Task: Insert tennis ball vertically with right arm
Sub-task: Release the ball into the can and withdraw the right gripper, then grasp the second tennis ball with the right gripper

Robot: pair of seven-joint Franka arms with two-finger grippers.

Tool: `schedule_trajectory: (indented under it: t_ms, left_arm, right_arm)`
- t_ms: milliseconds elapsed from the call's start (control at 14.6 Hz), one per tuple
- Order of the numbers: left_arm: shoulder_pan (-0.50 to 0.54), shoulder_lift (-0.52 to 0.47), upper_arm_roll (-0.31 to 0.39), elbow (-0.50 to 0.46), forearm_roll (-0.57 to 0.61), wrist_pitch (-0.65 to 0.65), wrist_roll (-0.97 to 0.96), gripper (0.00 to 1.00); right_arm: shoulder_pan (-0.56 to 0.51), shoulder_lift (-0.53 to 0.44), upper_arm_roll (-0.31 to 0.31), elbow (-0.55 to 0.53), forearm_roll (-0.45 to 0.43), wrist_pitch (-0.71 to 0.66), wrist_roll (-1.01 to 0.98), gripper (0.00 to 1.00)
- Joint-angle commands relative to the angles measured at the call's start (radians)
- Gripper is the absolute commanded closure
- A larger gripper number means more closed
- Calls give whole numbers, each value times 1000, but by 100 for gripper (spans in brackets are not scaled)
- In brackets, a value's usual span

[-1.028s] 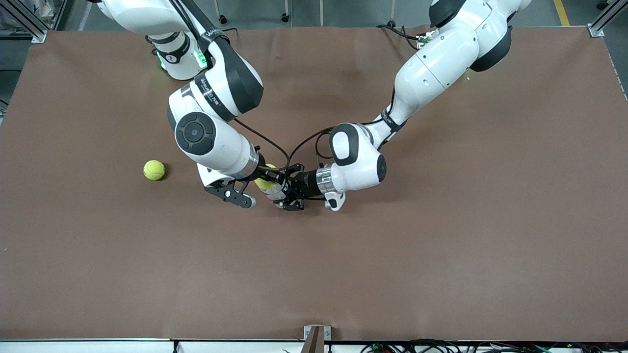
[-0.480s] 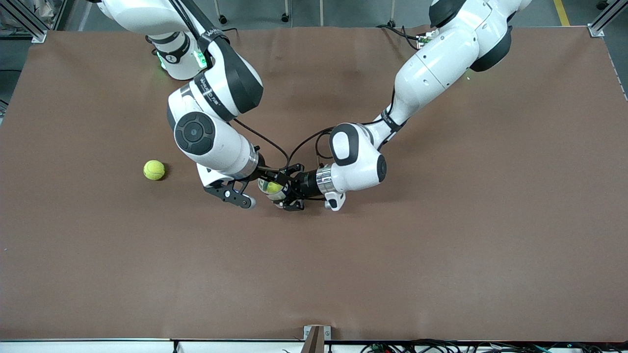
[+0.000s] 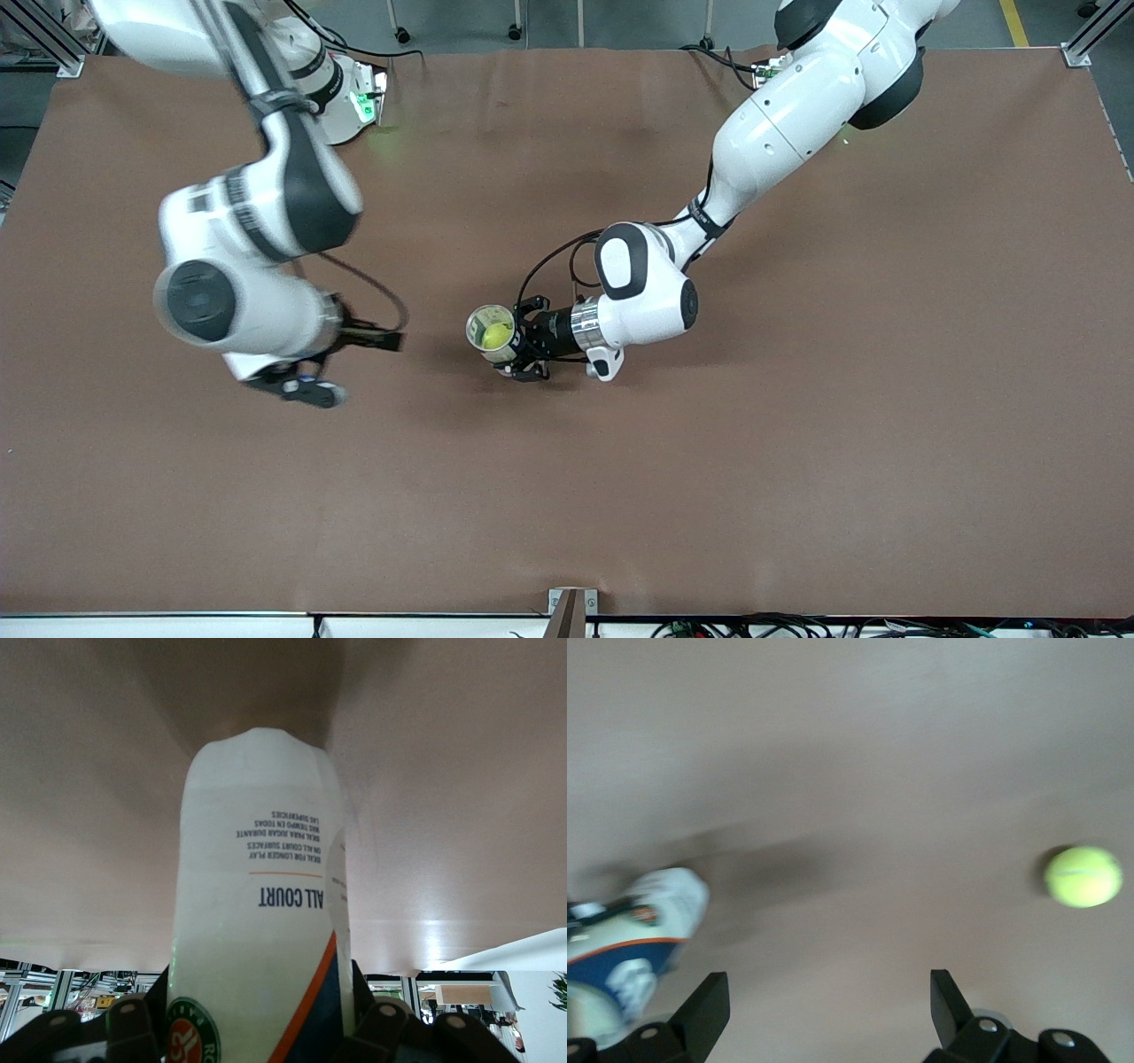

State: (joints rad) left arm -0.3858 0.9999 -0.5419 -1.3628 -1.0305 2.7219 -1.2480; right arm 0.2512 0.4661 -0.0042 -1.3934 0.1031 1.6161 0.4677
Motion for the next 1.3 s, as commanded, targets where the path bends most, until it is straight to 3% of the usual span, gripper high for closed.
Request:
schedule_trajectory:
  t_ms: [0, 343, 617, 822, 1234]
  left_arm:
    - [1, -4, -1, 7, -23, 1, 5, 25]
    - [7, -6, -1, 7, -23, 1, 2, 23]
    - [8, -6, -1, 7, -23, 1, -1, 23]
    - [8, -7, -1, 5, -26, 1, -13, 27]
    - [8, -7, -1, 5, -25, 1, -11, 27]
  right_arm:
    - [-159, -118, 23, -201, -5, 42, -231, 0]
    - [-349, -225, 21, -531, -6, 243, -521, 0]
    - [-357, -262, 21, -763, -34, 503, -528, 0]
    - [-359, -254, 21, -832, -57, 617, -529, 0]
    - [-371, -202, 21, -839, -95, 657, -529, 0]
